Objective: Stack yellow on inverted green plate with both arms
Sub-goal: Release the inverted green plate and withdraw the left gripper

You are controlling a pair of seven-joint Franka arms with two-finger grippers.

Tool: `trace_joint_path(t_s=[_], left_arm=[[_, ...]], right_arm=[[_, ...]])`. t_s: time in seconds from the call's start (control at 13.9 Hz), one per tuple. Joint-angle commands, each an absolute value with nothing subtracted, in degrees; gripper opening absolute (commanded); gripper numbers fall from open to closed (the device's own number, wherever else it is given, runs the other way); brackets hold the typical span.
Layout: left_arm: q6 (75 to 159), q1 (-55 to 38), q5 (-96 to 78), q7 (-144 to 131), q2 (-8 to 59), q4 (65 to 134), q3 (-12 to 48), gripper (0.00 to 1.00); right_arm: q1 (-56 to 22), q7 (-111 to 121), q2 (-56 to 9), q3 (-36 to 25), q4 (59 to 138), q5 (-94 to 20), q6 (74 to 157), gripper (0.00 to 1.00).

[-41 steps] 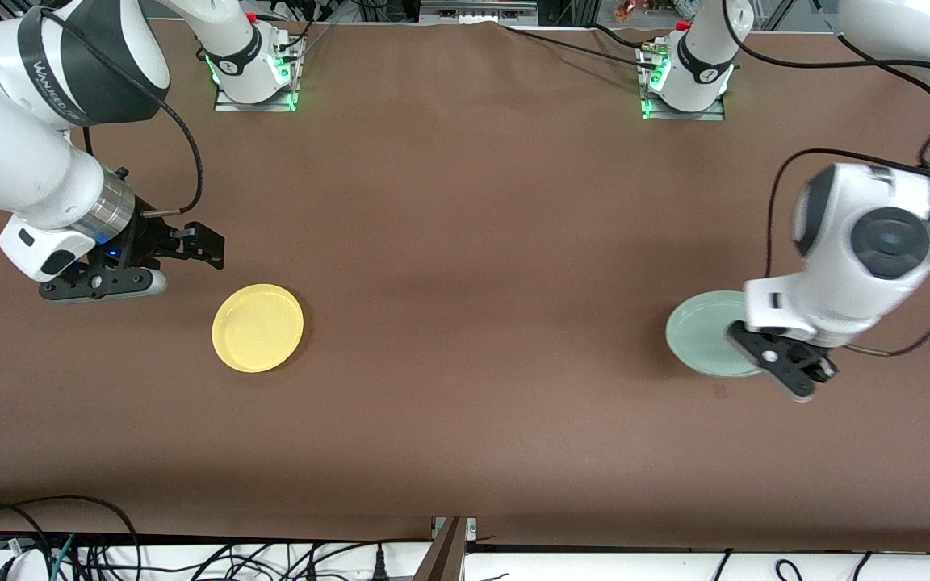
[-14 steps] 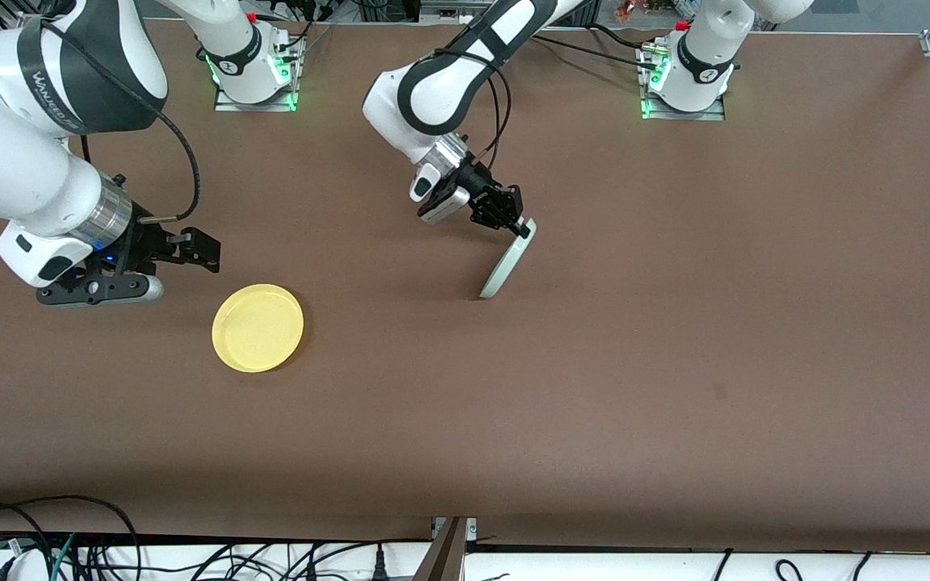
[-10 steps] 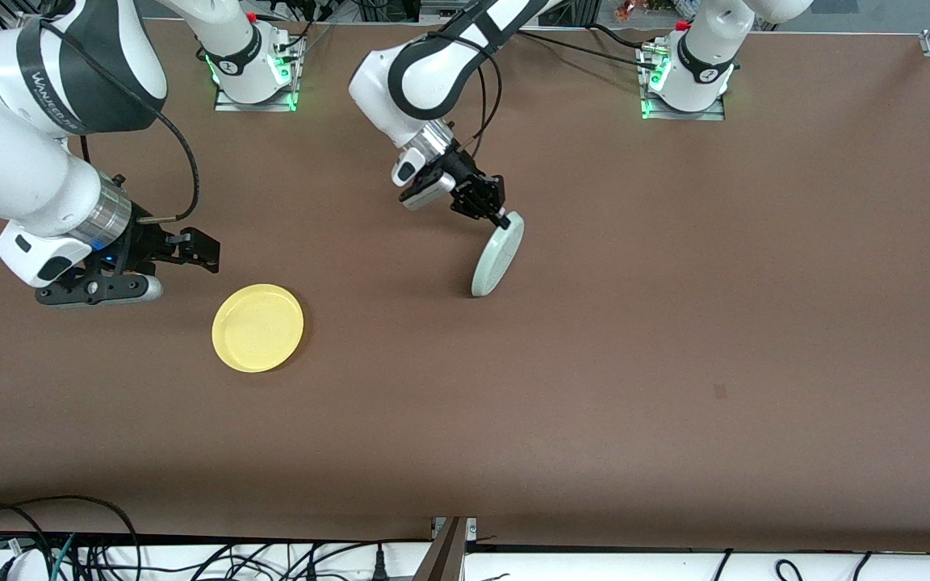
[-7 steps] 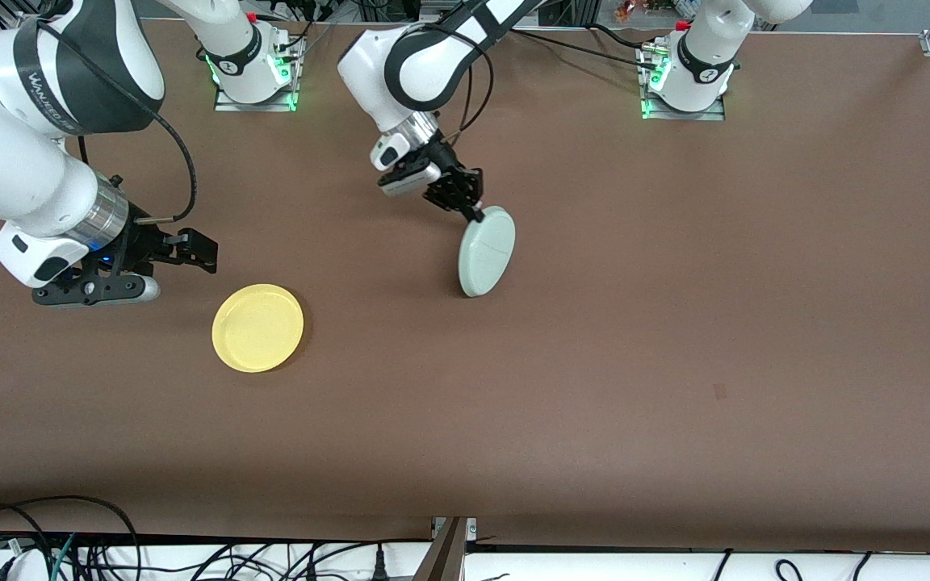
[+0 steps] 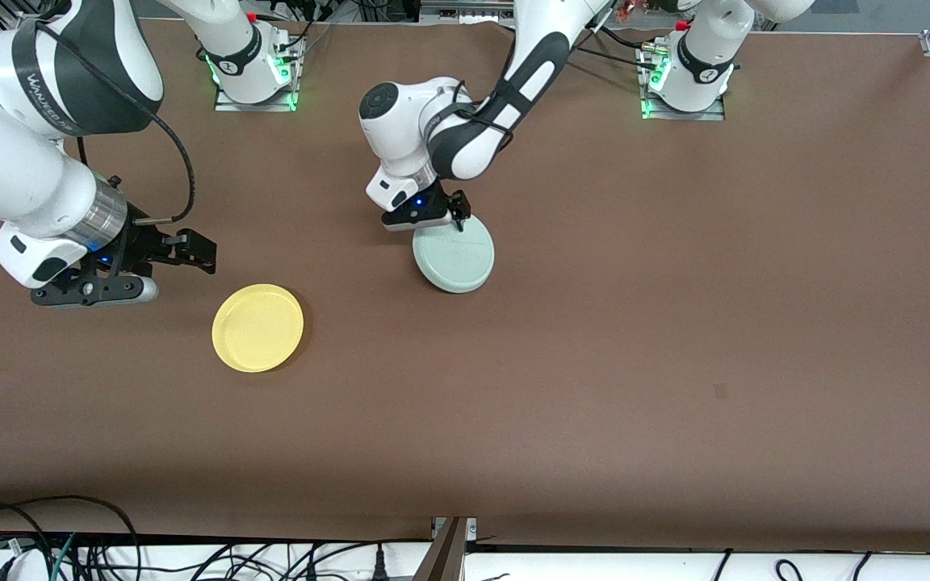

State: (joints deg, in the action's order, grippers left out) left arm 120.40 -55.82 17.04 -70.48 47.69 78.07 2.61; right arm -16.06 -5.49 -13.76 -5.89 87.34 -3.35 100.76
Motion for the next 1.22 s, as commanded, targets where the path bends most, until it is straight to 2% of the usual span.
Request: trace_joint_path(t_s=[0.0, 0.36, 0.86, 1.15], left_arm=[[125.7, -54.2, 15.4, -71.0, 47.1, 77.3, 2.6, 1.0], [126.8, -48.6, 14.9, -70.0, 44.8, 78.0, 2.6, 1.0], [114.6, -31.8, 14.6, -46.0, 33.9, 78.2, 3.2, 1.0], [107.2, -22.1, 8.0, -28.1, 27.5, 77.3, 3.2, 1.0]], right_arm=[[-15.6, -4.8, -13.8, -5.4, 87.1, -2.6, 100.9, 1.0], [-15.2, -4.7, -14.1, -5.4, 87.1, -2.6, 100.9, 1.0], [-15.2, -3.5, -14.1, -5.4, 87.0, -2.6, 101.0, 1.0], [-13.8, -3.5, -15.9, -5.4, 87.1, -2.5, 101.3, 1.0]])
